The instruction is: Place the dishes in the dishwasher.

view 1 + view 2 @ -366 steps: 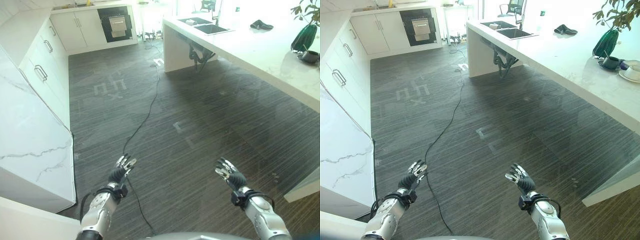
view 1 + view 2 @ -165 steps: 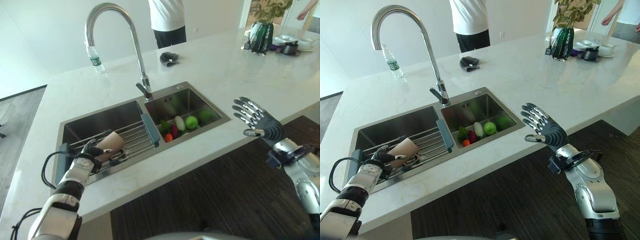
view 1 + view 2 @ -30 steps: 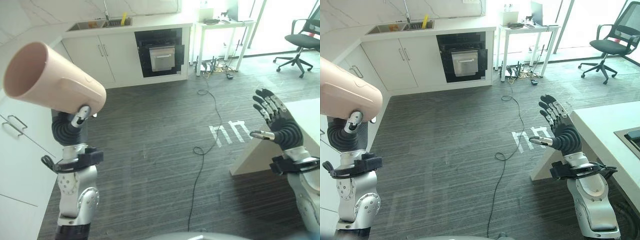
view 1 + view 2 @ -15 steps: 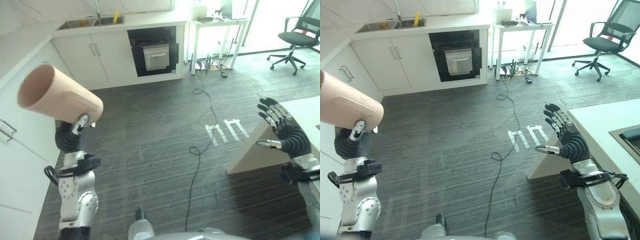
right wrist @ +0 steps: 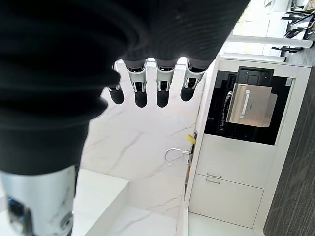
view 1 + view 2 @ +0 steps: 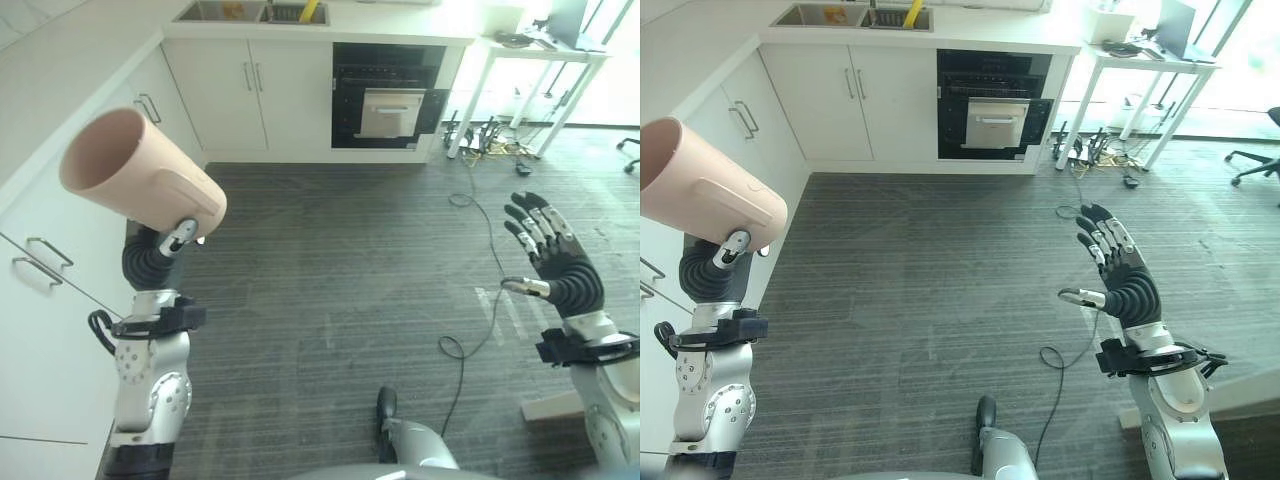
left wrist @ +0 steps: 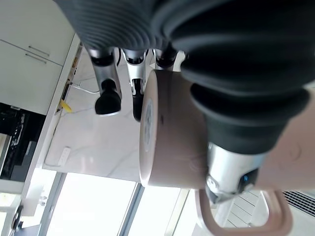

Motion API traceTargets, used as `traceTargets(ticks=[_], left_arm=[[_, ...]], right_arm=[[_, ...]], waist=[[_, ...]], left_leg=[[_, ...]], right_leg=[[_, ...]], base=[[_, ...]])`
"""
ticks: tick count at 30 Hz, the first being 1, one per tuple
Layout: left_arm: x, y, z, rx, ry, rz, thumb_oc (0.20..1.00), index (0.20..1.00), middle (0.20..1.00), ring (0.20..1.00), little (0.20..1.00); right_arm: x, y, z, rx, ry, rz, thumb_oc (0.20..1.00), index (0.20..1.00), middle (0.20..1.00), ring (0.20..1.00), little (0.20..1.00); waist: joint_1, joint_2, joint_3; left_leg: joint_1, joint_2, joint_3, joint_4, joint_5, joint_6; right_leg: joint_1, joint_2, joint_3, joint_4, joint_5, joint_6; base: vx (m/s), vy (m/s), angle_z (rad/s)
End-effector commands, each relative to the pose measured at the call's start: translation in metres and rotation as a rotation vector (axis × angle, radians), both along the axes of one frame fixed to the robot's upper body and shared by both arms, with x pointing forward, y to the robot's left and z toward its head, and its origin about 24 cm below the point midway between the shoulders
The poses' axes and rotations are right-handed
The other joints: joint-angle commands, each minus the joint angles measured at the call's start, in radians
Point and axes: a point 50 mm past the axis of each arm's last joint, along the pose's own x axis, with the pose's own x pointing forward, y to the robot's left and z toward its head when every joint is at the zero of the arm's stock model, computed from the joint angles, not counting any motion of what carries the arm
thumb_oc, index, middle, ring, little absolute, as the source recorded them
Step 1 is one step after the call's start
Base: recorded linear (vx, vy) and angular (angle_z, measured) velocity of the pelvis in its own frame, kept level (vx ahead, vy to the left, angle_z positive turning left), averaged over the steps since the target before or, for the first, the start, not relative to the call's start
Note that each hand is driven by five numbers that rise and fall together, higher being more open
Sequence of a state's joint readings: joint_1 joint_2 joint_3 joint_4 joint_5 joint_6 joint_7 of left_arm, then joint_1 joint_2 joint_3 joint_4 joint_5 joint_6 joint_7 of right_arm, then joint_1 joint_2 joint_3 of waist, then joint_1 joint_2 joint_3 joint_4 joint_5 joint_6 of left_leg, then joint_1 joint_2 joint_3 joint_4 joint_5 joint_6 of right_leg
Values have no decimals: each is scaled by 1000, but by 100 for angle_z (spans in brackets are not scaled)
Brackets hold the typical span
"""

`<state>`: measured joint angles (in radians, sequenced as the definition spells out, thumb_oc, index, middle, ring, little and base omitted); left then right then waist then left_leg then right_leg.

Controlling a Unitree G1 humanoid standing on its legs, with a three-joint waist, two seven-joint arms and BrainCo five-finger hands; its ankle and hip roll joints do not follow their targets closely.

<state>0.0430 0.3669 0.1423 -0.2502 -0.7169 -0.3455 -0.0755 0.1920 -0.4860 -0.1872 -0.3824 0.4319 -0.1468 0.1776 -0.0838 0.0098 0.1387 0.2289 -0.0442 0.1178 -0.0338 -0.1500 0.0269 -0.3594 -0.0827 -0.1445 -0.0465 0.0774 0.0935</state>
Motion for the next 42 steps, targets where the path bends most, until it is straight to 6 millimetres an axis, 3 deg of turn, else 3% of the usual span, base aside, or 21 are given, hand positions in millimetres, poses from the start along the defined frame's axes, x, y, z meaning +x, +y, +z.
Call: traceTargets(ticks=[1,5,6,7,9,11,12,14,15,16,18,19,23,27,31,32,33,35,37,40,42], left_arm=[[-15,-6,34,150,-169,-16,200,200,200,200,200],[-14,-3,34,98,-178,-13,200,200,200,200,200],[-14,-3,34,80,-174,-18,200,200,200,200,200],[-15,-5,32,62,-166,-25,200,200,200,200,200],[-18,-6,24,44,-149,-10,200,200,200,200,200],[-17,-7,20,44,-141,-17,200,200,200,200,200],[-17,-7,19,47,-141,-20,200,200,200,200,200],[-22,-5,18,51,-143,-21,200,200,200,200,200],[-23,-5,19,40,-145,-21,200,200,200,200,200],[-22,-6,19,36,-144,-18,200,200,200,200,200],[-24,-6,18,30,-152,-11,200,200,200,200,200],[-25,-6,17,29,-155,-10,200,200,200,200,200],[-25,3,18,21,-158,12,200,200,200,200,200],[-17,0,28,52,-168,-4,200,200,200,200,200],[-13,-4,32,79,-166,-9,200,200,200,200,200],[-12,-4,32,89,-154,-9,200,200,200,200,200],[-12,-4,31,90,-152,-6,200,200,200,200,200],[-11,-4,34,86,-157,1,200,200,200,200,200],[-9,-4,35,82,-168,1,200,200,200,200,200],[-6,-7,39,81,-188,-2,200,200,200,200,200],[-6,-11,39,83,-194,1,200,200,200,200,200]], right_arm=[[-5,7,34,-2,-194,61,1000,1000,1000,1000,1000],[4,11,39,-17,-189,50,1000,1000,1000,1000,1000],[5,11,40,-19,-186,55,1000,1000,1000,1000,1000],[5,10,40,-27,-181,66,1000,1000,1000,1000,1000],[1,5,38,-57,-156,97,1000,1000,1000,1000,1000],[0,2,37,-60,-148,86,1000,1000,1000,1000,1000],[1,2,37,-55,-148,86,1000,1000,1000,1000,1000],[3,5,37,-58,-149,96,1000,1000,1000,1000,1000],[4,8,37,-66,-148,102,1000,1000,1000,1000,1000],[4,8,37,-71,-146,106,1000,1000,1000,1000,1000],[3,9,39,-79,-154,114,1000,1000,1000,1000,1000],[3,8,40,-80,-156,115,1000,1000,1000,1000,1000],[0,4,43,-74,-160,140,1000,1000,1000,1000,1000],[-3,9,39,-37,-163,133,1000,1000,1000,1000,1000],[1,16,35,18,-163,132,1000,1000,1000,1000,1000],[-1,22,30,39,-161,137,1000,1000,1000,1000,1000],[-1,23,29,35,-158,139,1000,1000,1000,1000,1000],[2,26,28,22,-153,145,1000,1000,1000,1000,1000],[5,24,30,18,-159,136,1000,1000,1000,1000,1000],[9,23,34,21,-171,136,1000,1000,1000,1000,1000],[12,23,34,6,-161,144,1000,1000,1000,1000,1000]], waist=[[5,-50,38],[-5,-48,-9],[-10,-39,-21],[-16,-31,-34],[-17,-42,-36],[1,-62,-16],[6,-61,-8],[19,-54,12],[32,-35,17],[39,-28,17],[56,-23,22],[57,-23,22],[70,-36,2],[102,-67,-17],[133,-83,-30],[123,-67,-26],[119,-63,-25],[117,-56,-18],[107,-57,-11],[72,-68,3],[72,-73,-1]], left_leg=[[-13,63,-36,-53,61,-3],[76,93,-31,-4,7,-26],[80,111,-18,30,39,-46],[54,143,10,152,124,-84],[-99,199,79,507,262,-155],[-219,201,86,585,223,-137],[-243,192,92,562,206,-127],[-245,179,148,355,196,-105],[-252,201,134,114,263,-123],[-246,213,107,5,320,-138],[-285,270,53,-53,406,-180],[-291,277,54,-53,411,-183],[-269,258,91,-48,307,-155],[-270,170,67,-2,244,-92],[-248,103,23,2,203,-37],[-204,75,-11,-8,184,-8],[-192,74,-12,-14,184,-6],[-160,77,-30,-46,186,-9],[-152,85,-49,-50,175,-18],[-126,89,-69,-53,138,-24],[-113,105,-75,-53,119,-27]], right_leg=[[180,-82,-49,-41,152,74],[237,-58,-67,-25,146,50],[252,-40,-72,-25,130,31],[280,-15,-74,-31,103,-2],[362,19,-66,-41,30,-78],[405,10,-66,-41,10,-83],[419,11,-65,-41,1,-79],[454,14,-43,-41,-22,-60],[480,25,-21,-41,-46,-44],[497,27,-8,-41,-61,-38],[546,22,-3,-41,-92,-37],[556,19,-4,-41,-99,-37],[629,-58,-18,-40,-130,6],[639,-124,-40,36,-117,51],[599,-170,-66,188,-47,51],[493,-157,-40,389,0,40],[473,-153,-34,409,1,33],[414,-122,-48,320,-64,6],[410,-103,-44,178,-73,9],[358,-87,39,9,47,50],[363,-75,28,-33,57,58]], base=[[515,-430,18],[497,-413,-19],[565,-471,-28],[497,-463,-37],[560,-542,-44],[365,-256,-60],[463,-45,-61],[528,155,-62],[541,306,-79],[615,365,-92],[472,282,-66],[417,311,-71],[404,388,-32],[378,363,-32],[318,339,78],[347,375,100],[363,329,71],[203,23,30],[167,-156,13],[136,-215,80],[137,-327,90]])
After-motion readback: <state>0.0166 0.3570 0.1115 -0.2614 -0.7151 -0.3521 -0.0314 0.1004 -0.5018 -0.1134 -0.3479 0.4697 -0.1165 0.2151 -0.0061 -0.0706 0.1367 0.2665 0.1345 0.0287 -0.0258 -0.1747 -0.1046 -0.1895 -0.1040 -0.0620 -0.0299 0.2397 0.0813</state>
